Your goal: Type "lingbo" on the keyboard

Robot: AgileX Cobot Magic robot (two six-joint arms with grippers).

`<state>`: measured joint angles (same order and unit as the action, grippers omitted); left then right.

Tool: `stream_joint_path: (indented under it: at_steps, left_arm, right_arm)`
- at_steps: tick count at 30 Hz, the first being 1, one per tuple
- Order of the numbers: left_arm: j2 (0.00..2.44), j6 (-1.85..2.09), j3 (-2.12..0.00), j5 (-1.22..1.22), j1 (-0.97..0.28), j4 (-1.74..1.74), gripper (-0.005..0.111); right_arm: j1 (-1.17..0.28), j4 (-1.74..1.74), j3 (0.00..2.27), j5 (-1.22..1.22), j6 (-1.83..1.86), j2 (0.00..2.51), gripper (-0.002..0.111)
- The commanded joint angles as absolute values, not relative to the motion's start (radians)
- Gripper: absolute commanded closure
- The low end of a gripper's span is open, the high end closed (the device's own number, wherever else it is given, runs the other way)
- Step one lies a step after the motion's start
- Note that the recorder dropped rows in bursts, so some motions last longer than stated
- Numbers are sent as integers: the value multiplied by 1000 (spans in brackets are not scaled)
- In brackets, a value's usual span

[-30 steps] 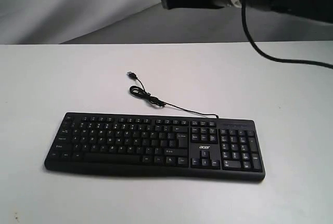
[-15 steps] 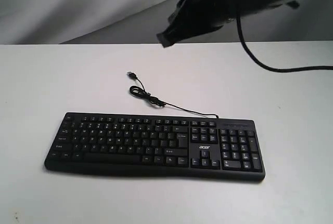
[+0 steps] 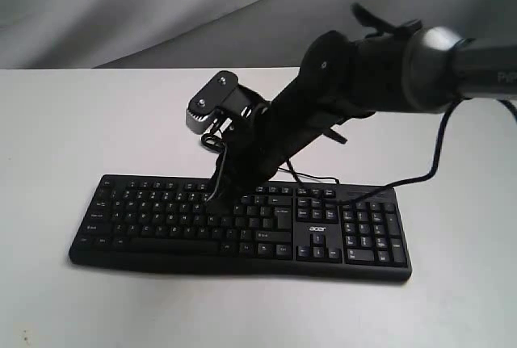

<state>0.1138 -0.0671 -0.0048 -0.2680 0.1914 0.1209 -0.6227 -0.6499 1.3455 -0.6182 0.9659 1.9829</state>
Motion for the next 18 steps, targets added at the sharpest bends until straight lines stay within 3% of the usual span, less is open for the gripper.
stream_joint_path:
  at_steps: [1,18]
  left_arm:
    - [119,-69,0,-262,193,117,106]
    - [119,-69,0,-262,193,117,106]
  right_arm:
    - [-663,-657,1351,-541,1018,2006,108]
    - [-689,-654,1286,-469,1049,2020,108]
